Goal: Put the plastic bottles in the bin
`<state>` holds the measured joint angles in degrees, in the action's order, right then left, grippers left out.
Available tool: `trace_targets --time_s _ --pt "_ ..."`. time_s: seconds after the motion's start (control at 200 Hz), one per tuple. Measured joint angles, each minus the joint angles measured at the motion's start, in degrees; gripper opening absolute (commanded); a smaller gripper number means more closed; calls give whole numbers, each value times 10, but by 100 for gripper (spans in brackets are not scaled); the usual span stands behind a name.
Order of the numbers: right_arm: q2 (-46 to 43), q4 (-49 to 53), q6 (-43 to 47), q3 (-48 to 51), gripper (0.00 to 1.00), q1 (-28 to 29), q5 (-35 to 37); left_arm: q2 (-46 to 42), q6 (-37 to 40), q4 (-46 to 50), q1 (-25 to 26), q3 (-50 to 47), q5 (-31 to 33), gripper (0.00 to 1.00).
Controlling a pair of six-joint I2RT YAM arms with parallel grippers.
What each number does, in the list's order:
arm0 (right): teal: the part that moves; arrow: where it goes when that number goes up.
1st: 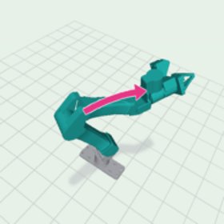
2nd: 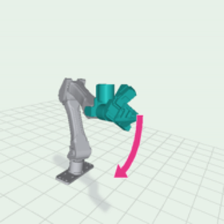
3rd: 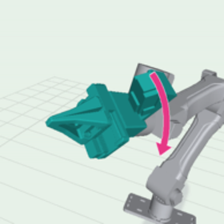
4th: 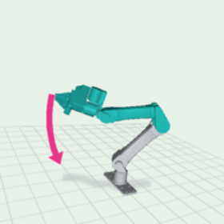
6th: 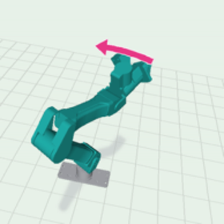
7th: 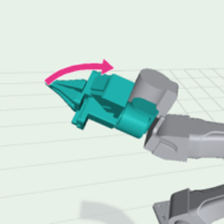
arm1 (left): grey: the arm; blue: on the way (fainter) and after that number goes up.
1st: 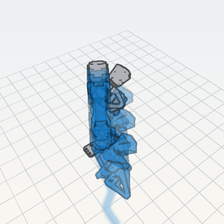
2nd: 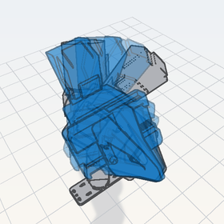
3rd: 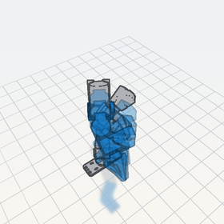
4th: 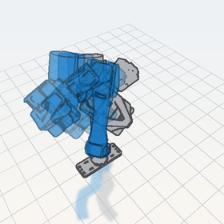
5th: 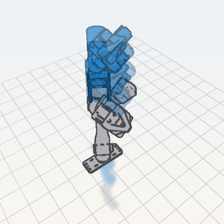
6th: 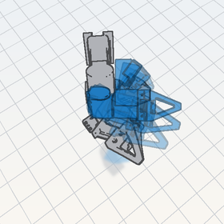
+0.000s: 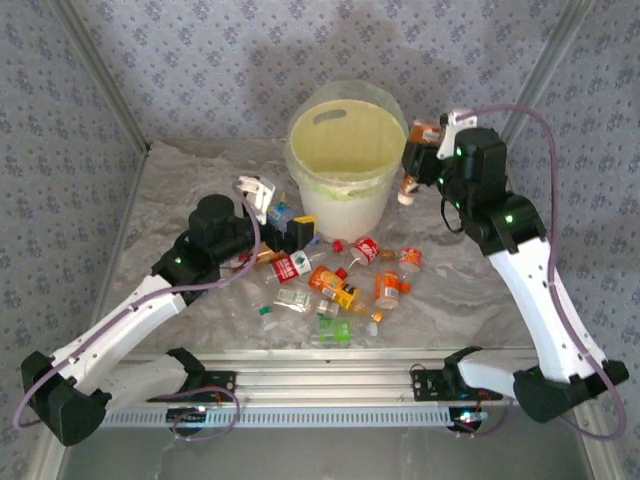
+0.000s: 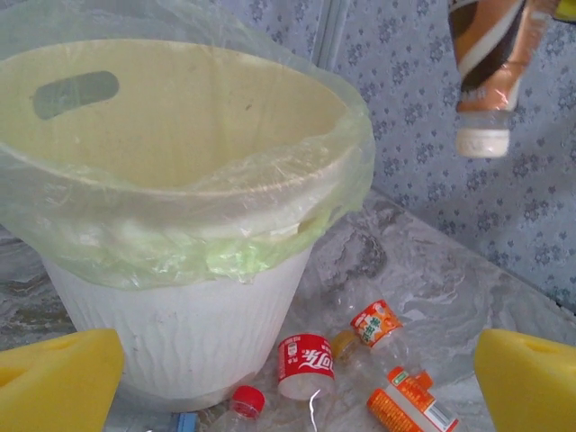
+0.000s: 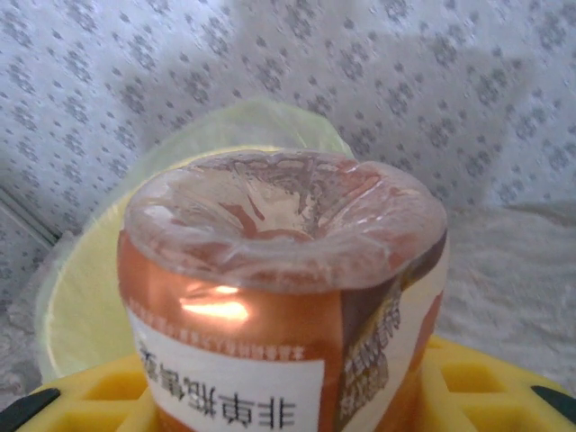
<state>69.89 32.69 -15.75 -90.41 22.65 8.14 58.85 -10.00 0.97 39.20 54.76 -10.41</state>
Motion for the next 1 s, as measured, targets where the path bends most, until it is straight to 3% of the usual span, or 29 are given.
trace_targets --time_s 0.37,0.655,1.004 --pt "194 -25 43 -196 47 13 -50 1 -31 -10 -31 0 9 100" --pt "359 24 66 -358 47 24 -72 17 -45 23 -32 5 23 100" --pt "463 114 68 -405 49 26 -108 34 -45 71 -32 46 27 100"
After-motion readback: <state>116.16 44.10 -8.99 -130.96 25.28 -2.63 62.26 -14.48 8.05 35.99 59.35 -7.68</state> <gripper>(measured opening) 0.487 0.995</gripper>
